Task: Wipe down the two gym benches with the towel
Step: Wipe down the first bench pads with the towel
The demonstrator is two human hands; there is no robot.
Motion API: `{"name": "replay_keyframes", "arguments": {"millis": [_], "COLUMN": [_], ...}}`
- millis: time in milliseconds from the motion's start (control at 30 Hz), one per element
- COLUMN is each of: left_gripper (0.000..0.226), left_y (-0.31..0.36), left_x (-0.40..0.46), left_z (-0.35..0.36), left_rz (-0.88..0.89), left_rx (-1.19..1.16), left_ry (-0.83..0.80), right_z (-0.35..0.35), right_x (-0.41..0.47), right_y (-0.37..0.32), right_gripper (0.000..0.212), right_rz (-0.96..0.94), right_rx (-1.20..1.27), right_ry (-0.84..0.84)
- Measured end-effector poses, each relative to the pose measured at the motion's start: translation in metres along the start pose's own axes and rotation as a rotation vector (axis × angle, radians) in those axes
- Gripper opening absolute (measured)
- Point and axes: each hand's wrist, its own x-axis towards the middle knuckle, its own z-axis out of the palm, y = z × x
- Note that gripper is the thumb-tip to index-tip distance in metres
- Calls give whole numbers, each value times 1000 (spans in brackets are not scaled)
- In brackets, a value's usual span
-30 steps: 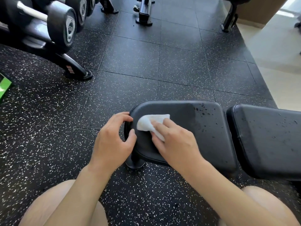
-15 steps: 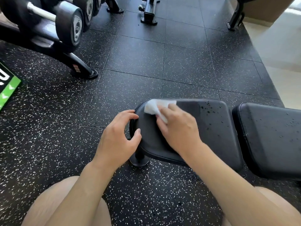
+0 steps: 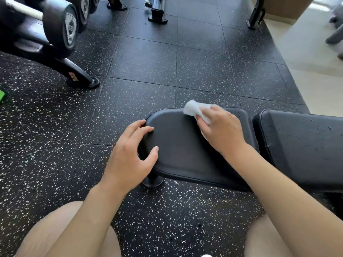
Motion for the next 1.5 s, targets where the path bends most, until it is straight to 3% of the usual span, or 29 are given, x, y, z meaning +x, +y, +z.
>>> {"name": "replay_keyframes", "arguments": {"millis": [133,367,500,600,700,800,1033,1167,1267,1367,1500], "left_gripper": [51,47,53,55,58,60,65,60,55,47,53], "left_y": [6,4,7,8,7,6,11,21,37,57,62], "left_x": [2,6,8,9,8,5,5,8,19,47,56], "left_z": [5,7,12,14,14,15,14,16,24,33,43], "left_rz": [-2,-5,-2,12,14,14,5,51,99,117,143], "left_rx": [30,44,55,65,70,79,115,192,303,403,446], "left_ry": [-15,-23,-50,-48,-51,-51,-85,-107,-147,-203,-211], "right_z": [1,-27,-24,-13,3,14,-9,-25,-28,-22,-12], "right_x": [1,-108,-93,-41,22,52,-32,-88,-78,-32,-1], "right_y": [-16,-30,-19,-11,-4,-10,-32,-19,-8,-1,6], "right_gripper": [19,33,32,20,30,32,23,29,30,30,28], "right_rz": [-23,-340,-424,-304,-129,-75,-218,-299,-244,-66,55], "right_rx": [57,130,90,38,18,35,70,91,83,48,77], "right_ry": [-26,-123,-74,-11,-26,-61,-79,-97,-129,-123,-95]}}
